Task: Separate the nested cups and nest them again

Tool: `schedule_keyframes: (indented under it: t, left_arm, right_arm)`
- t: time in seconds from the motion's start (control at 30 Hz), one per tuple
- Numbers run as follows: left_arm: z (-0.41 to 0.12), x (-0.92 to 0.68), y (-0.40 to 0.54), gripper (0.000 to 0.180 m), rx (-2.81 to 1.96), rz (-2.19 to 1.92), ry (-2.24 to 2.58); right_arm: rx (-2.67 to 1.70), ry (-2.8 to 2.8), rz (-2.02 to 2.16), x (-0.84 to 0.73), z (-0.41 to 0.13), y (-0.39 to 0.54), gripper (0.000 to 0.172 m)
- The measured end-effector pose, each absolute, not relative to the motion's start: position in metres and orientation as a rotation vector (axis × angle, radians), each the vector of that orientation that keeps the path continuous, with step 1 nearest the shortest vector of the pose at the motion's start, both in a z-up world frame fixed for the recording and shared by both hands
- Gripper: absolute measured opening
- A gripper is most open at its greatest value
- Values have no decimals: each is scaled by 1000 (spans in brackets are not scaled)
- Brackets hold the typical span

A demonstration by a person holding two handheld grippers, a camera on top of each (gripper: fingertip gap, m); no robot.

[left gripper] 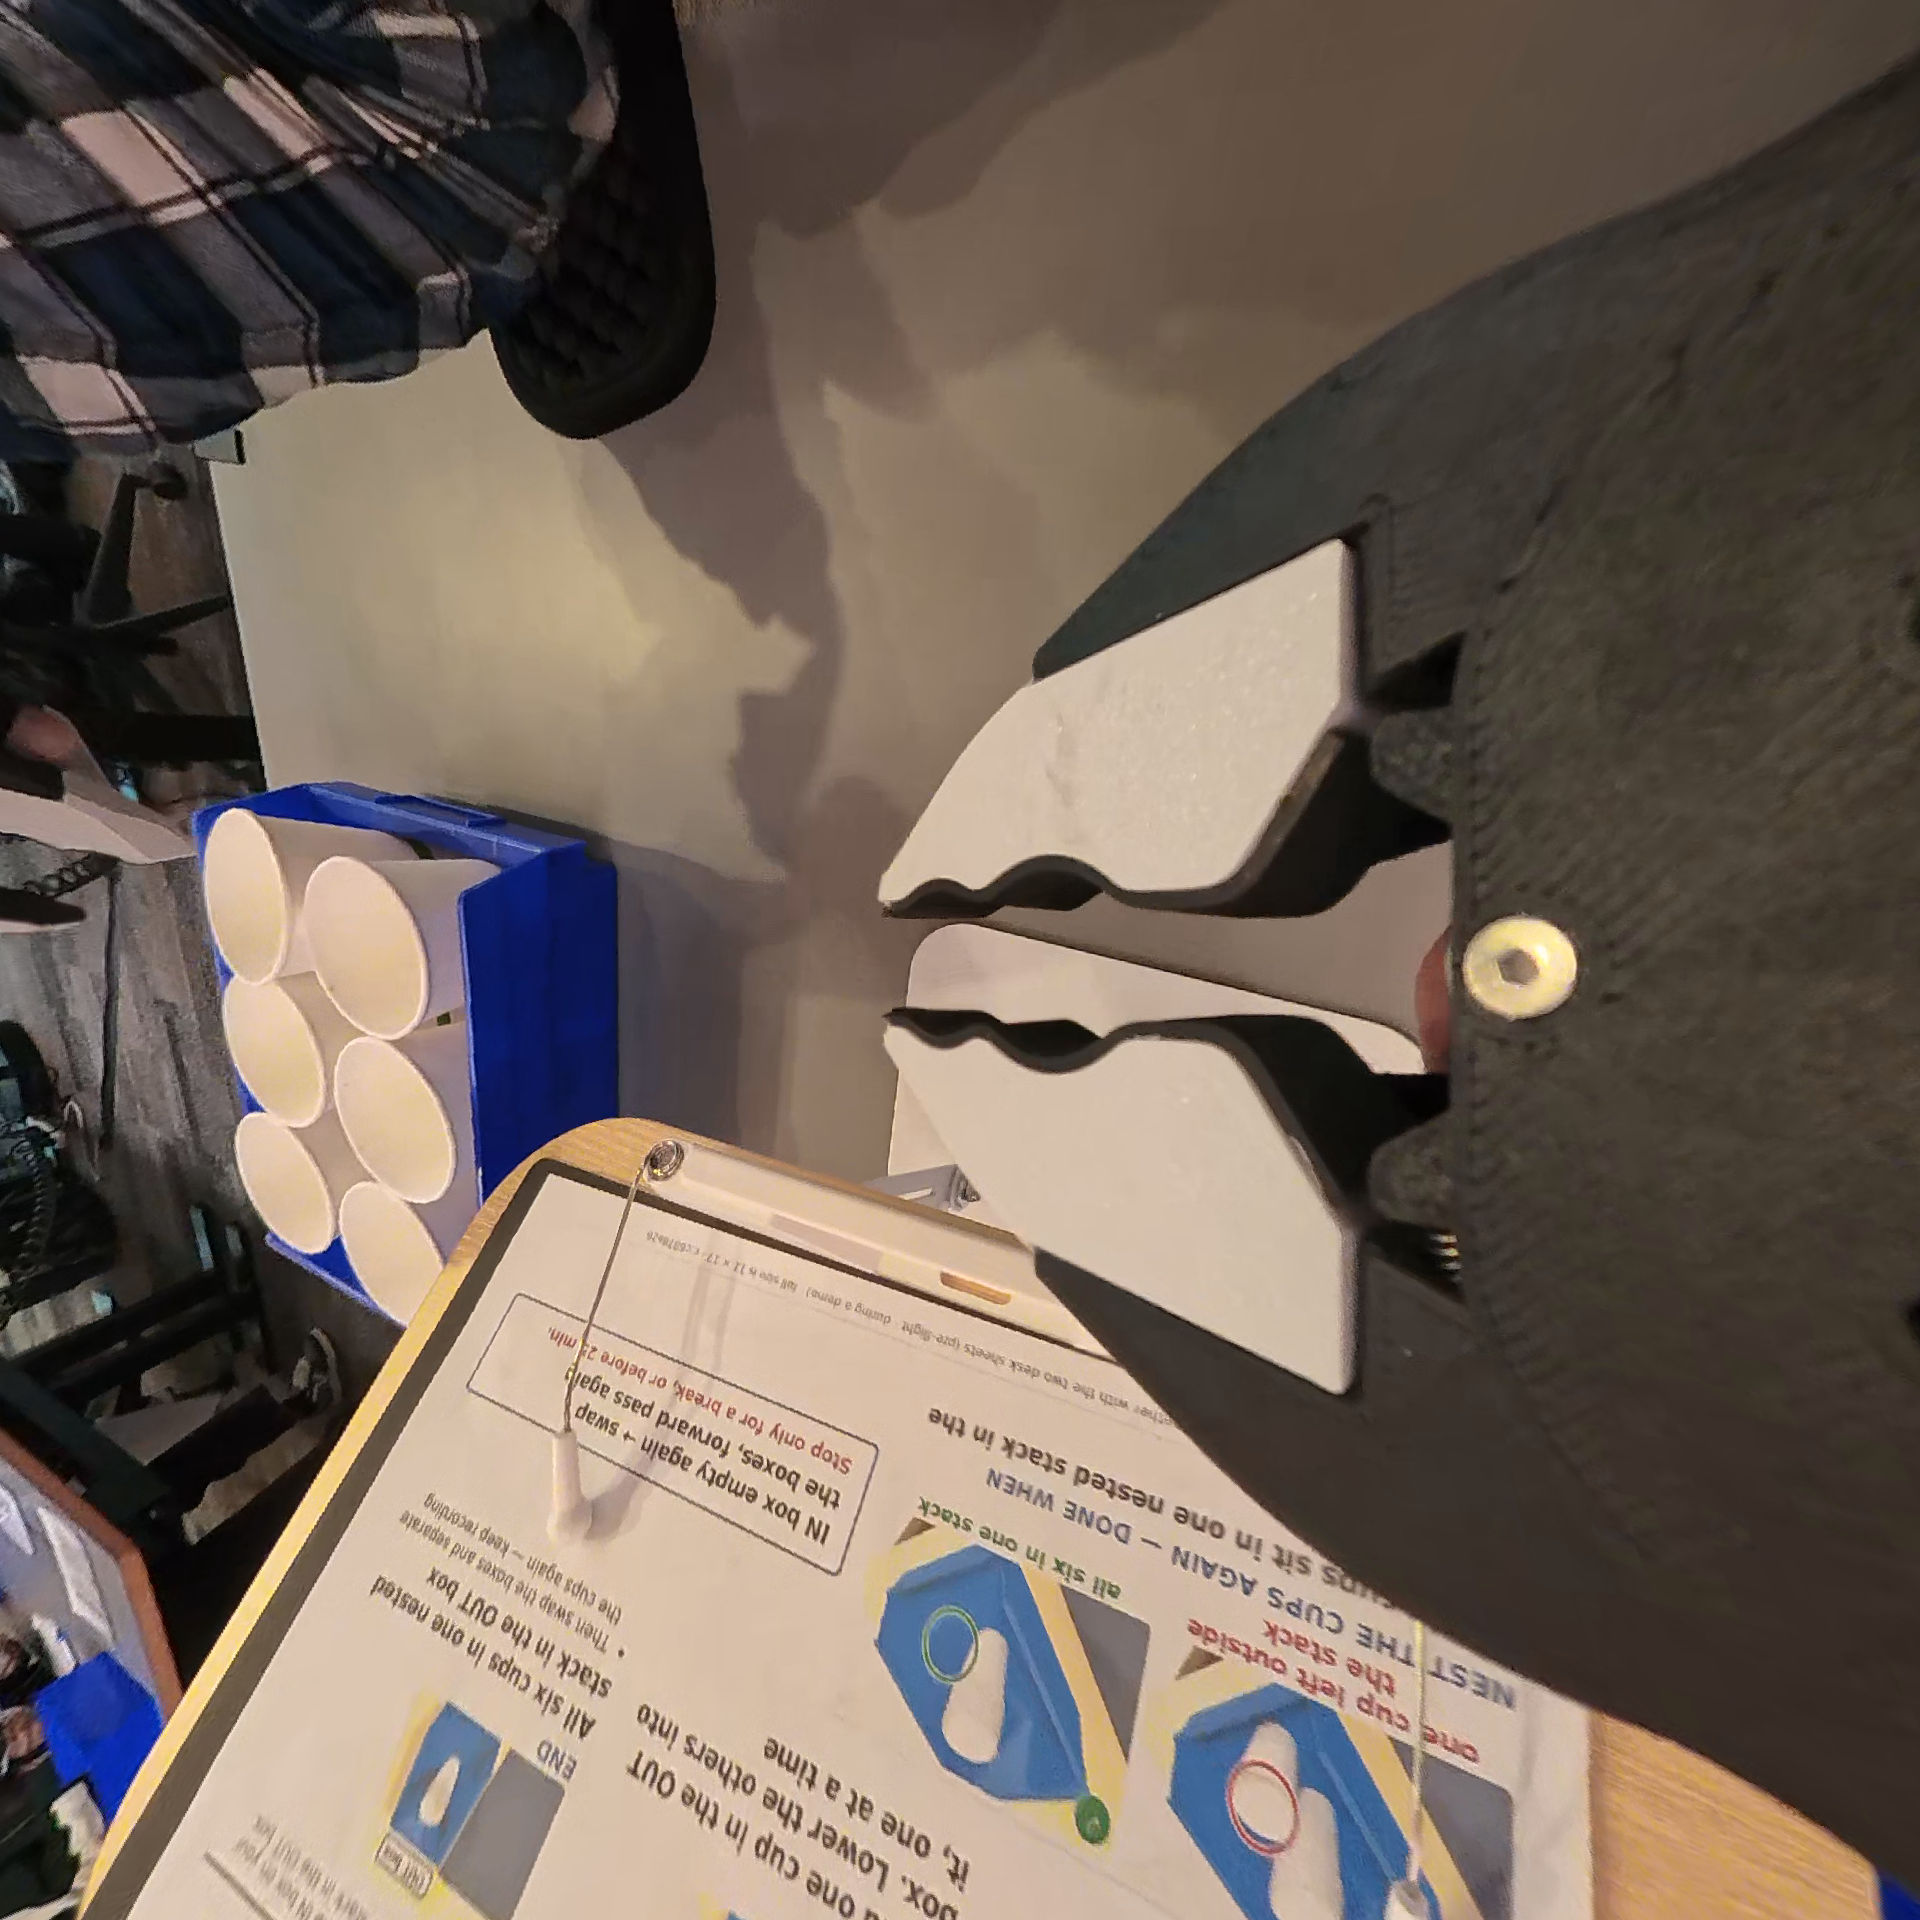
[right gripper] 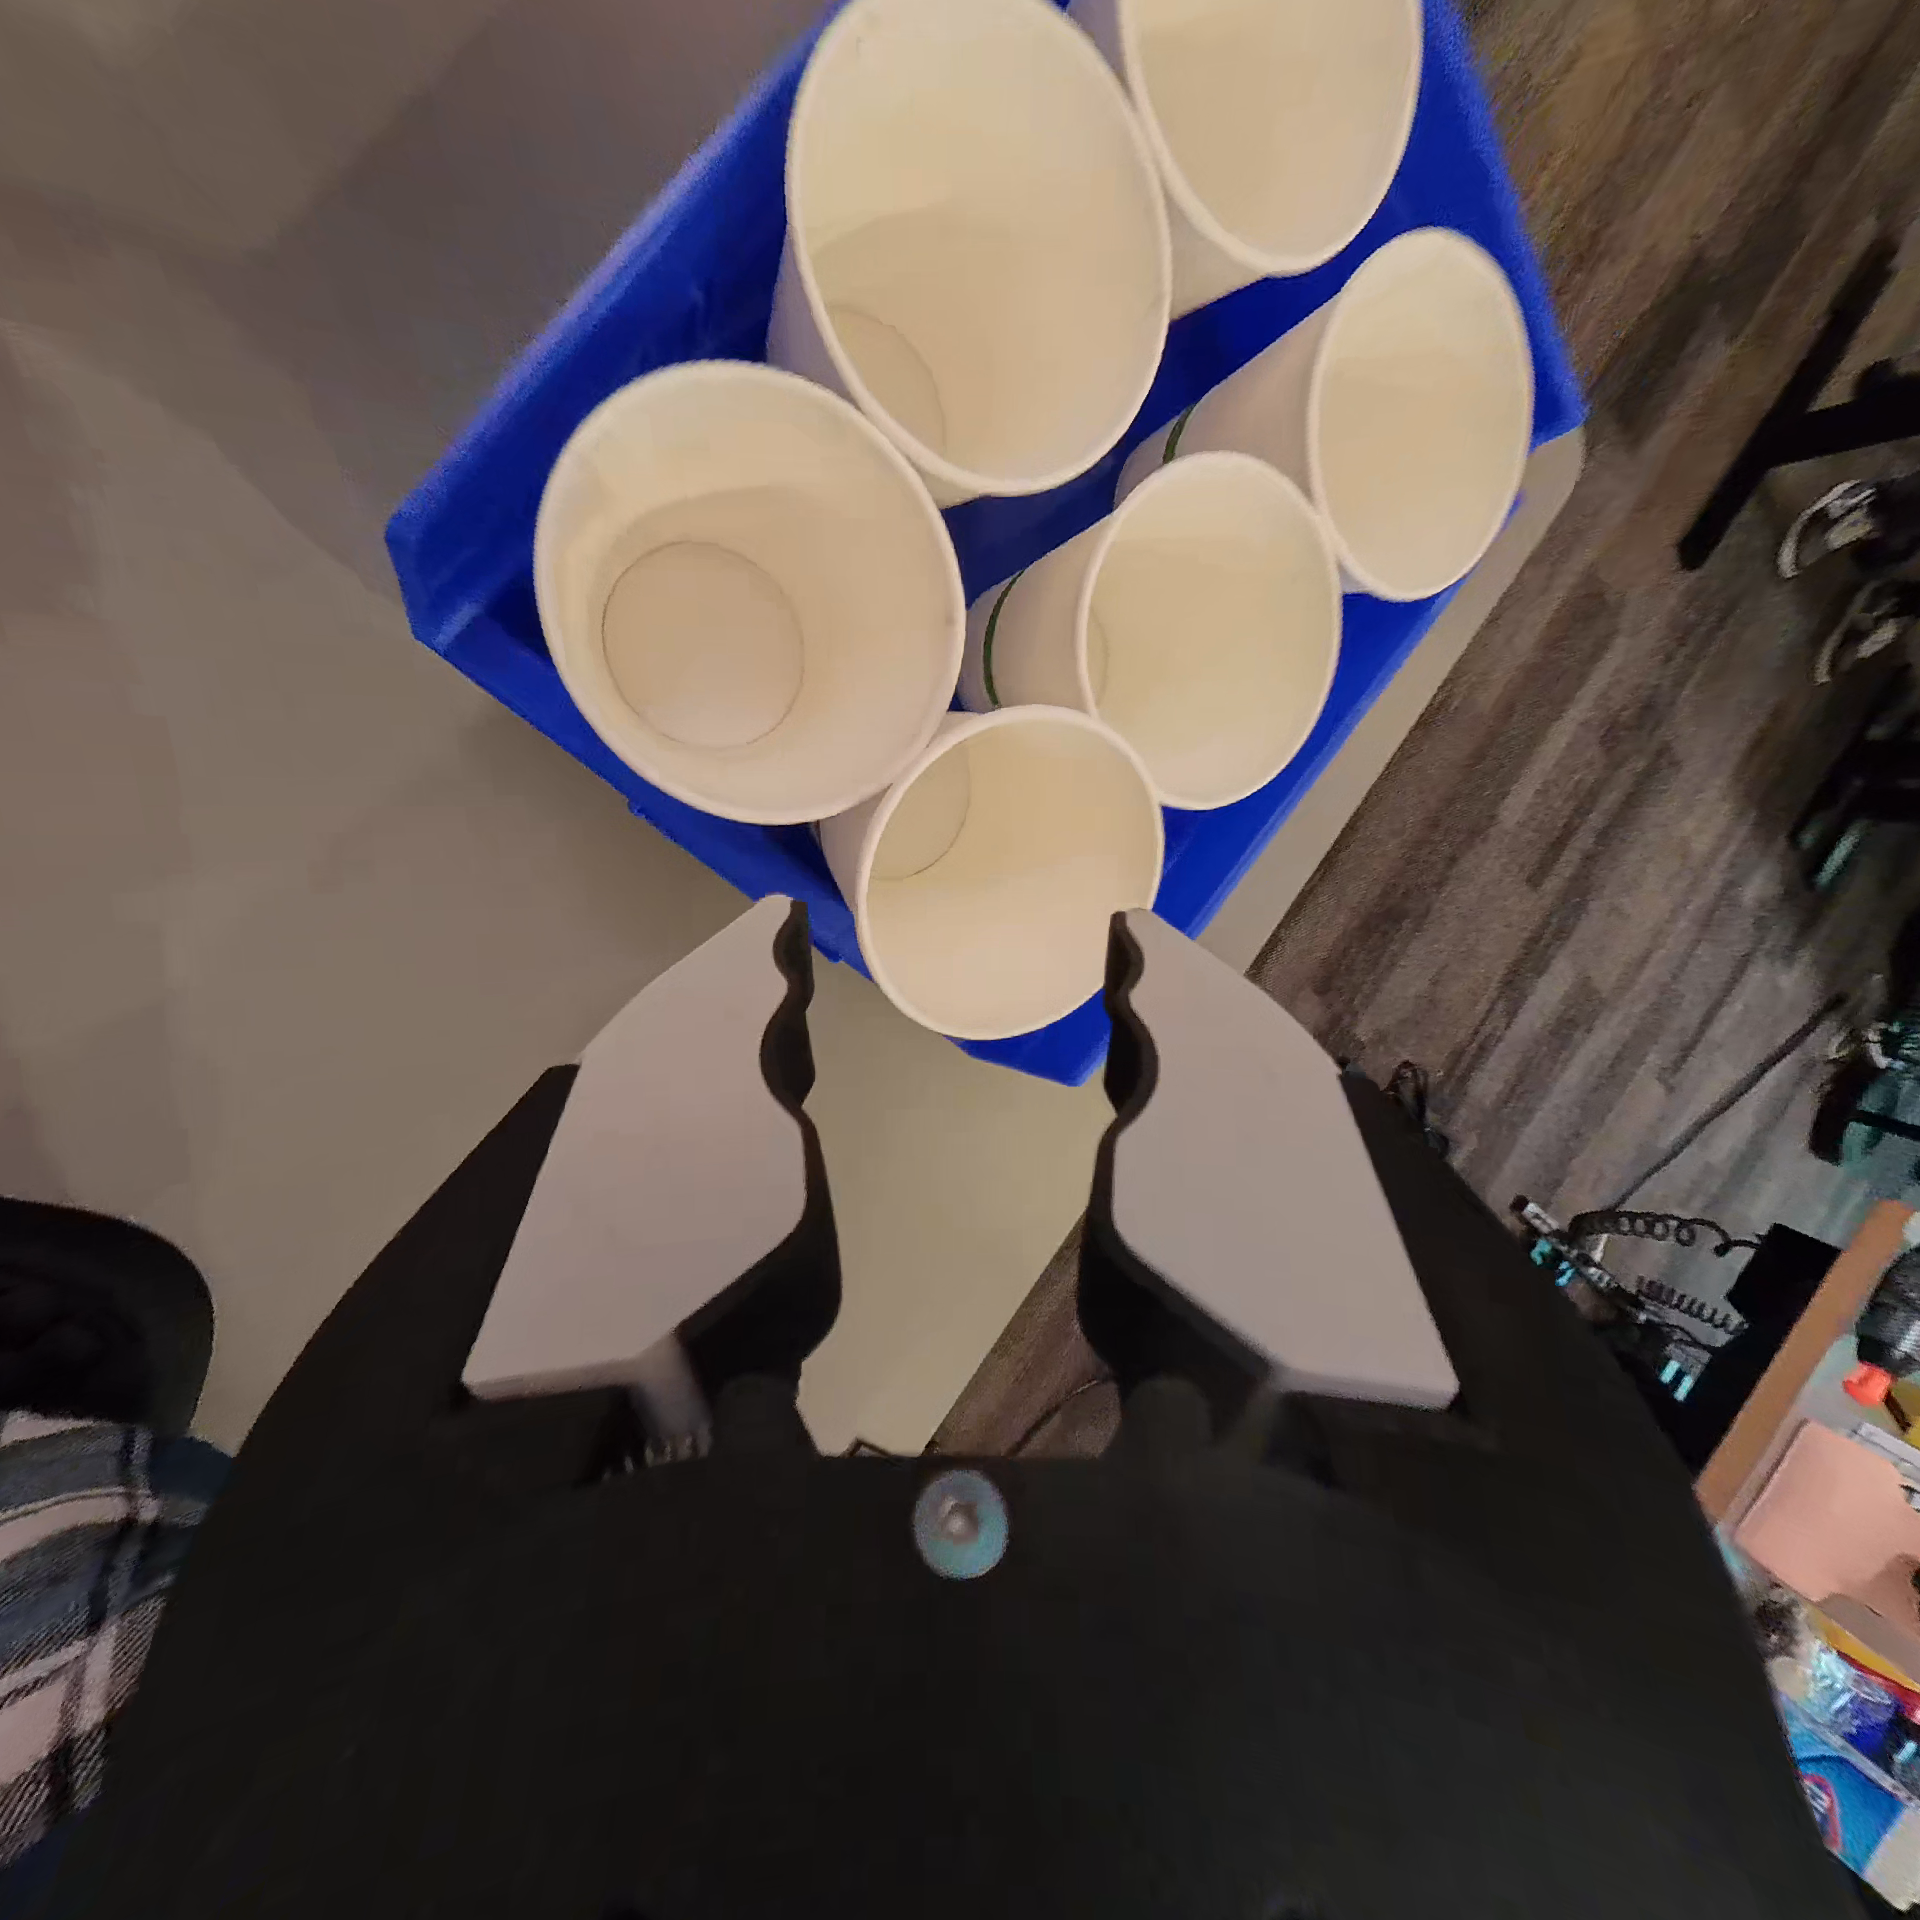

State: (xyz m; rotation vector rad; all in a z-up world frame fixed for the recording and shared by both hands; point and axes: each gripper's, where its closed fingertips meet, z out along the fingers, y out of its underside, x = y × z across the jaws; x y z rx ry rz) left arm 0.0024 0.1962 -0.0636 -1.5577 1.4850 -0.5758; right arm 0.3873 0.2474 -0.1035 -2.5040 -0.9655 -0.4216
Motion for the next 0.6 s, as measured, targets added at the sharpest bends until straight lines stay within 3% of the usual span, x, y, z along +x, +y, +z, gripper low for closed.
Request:
schedule_keyframes:
  t: [0.03, 0.47, 0.6]
  left_arm:
    - [-63, 0, 195, 17, -1558, -575, 1481]
    - [-81, -70, 180, 22, -1712, -528, 1262]
    - [-76, -112, 188, 30, -1743, -413, 1121]
  right_arm:
    - [-2487, -960, -436, 385, -99, 248, 53]
    - [-2370, -1004, -476, 358, -81, 259, 47]
    - [-2282, -964, -508, 353, -65, 268, 47]
